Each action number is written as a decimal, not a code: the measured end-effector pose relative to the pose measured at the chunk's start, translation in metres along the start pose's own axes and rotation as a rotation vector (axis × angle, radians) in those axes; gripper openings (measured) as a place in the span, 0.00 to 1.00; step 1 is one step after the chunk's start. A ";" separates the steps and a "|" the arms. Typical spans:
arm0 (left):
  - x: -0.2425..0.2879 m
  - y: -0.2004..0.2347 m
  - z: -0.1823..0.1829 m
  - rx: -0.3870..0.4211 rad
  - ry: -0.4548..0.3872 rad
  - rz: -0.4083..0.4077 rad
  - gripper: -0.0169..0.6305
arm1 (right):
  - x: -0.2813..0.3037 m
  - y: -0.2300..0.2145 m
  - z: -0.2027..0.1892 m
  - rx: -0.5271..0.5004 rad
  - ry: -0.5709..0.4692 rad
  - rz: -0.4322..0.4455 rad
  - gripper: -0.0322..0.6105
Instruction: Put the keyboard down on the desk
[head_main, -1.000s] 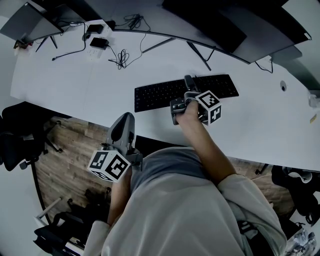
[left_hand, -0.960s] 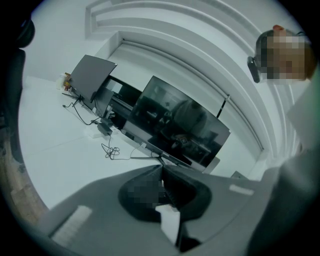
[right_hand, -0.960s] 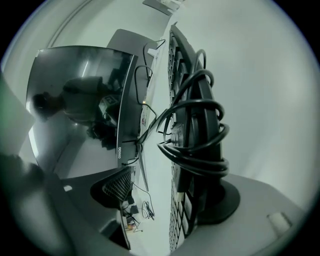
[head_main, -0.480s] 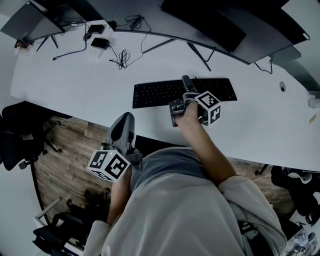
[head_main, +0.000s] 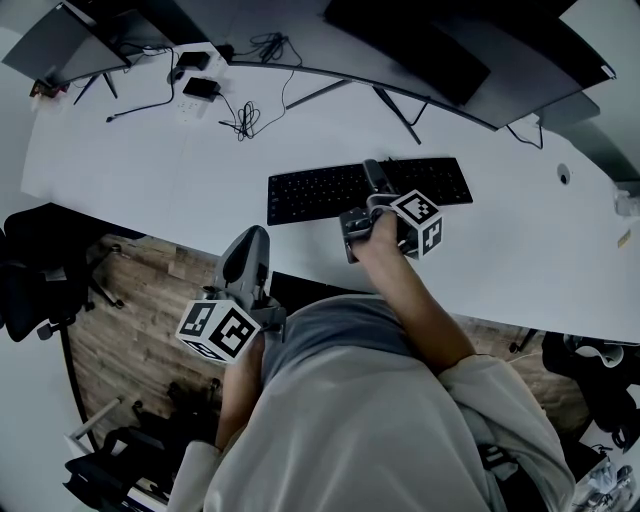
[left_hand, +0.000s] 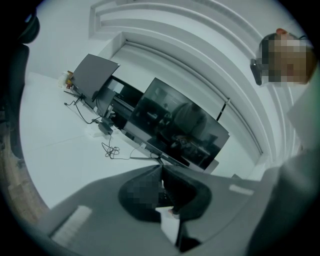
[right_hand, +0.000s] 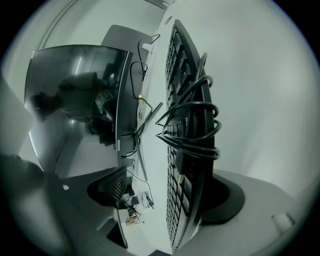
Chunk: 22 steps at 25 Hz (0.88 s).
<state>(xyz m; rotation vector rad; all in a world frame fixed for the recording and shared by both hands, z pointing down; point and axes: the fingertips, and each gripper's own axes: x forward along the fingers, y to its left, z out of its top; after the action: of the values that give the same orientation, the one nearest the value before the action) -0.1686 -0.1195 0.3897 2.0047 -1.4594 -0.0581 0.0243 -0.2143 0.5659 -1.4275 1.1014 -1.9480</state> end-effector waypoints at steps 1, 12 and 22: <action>0.000 0.000 0.000 -0.003 -0.001 -0.002 0.03 | -0.001 -0.001 0.000 -0.003 0.000 -0.001 0.73; 0.000 -0.001 0.000 -0.011 -0.005 -0.006 0.03 | -0.014 -0.003 -0.007 0.012 0.025 0.006 0.73; -0.001 0.001 -0.001 -0.023 -0.003 -0.003 0.03 | -0.027 -0.009 -0.009 0.036 0.045 0.005 0.73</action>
<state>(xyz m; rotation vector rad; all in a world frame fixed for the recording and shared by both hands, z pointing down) -0.1693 -0.1178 0.3904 1.9889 -1.4509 -0.0787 0.0257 -0.1853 0.5574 -1.3674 1.0836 -1.9955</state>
